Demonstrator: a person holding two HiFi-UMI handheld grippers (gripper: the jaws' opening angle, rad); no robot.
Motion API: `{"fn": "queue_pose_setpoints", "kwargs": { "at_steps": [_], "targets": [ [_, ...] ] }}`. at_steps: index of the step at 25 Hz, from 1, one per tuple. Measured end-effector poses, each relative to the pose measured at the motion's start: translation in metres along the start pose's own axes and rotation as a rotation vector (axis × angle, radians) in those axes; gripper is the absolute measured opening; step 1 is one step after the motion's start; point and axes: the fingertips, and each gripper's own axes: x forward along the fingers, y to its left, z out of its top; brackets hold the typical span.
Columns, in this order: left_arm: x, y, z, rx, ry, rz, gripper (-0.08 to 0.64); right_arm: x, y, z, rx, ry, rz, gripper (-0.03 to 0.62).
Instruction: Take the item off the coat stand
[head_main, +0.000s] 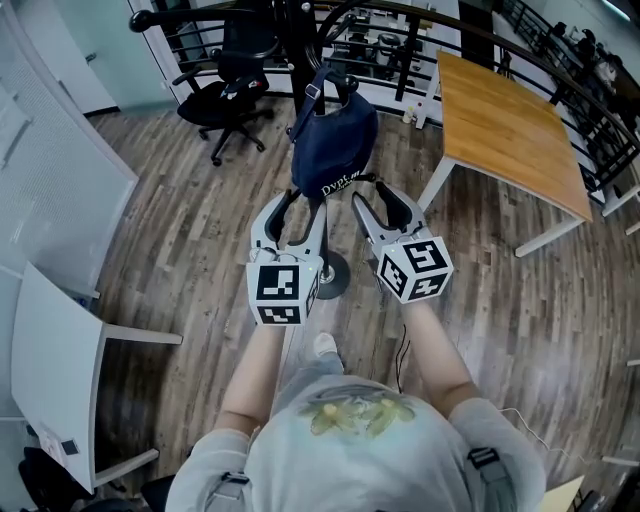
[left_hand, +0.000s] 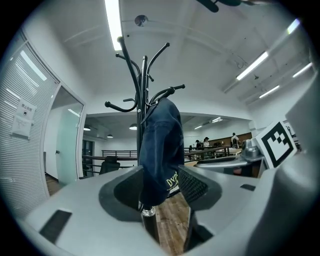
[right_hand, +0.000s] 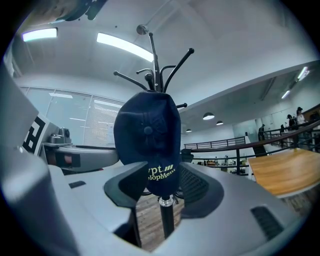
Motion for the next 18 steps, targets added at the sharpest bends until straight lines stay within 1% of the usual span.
{"fn": "queue_pose_setpoints", "kwargs": {
  "at_steps": [8, 11, 14, 18],
  "targets": [
    [0.022, 0.009, 0.001, 0.002, 0.022, -0.012, 0.215, 0.024, -0.011, 0.009, -0.006, 0.006, -0.006, 0.181],
    [0.028, 0.011, -0.001, 0.008, 0.026, -0.014, 0.215, 0.031, -0.015, 0.007, 0.009, 0.009, -0.003, 0.181],
    [0.034, 0.018, -0.004, -0.002, 0.024, -0.004, 0.187, 0.040, -0.020, 0.003, 0.051, 0.015, 0.008, 0.181],
    [0.041, 0.021, -0.003, -0.011, 0.023, -0.005, 0.155, 0.049, -0.024, 0.003, 0.063, 0.019, 0.017, 0.176]
  ]
}}
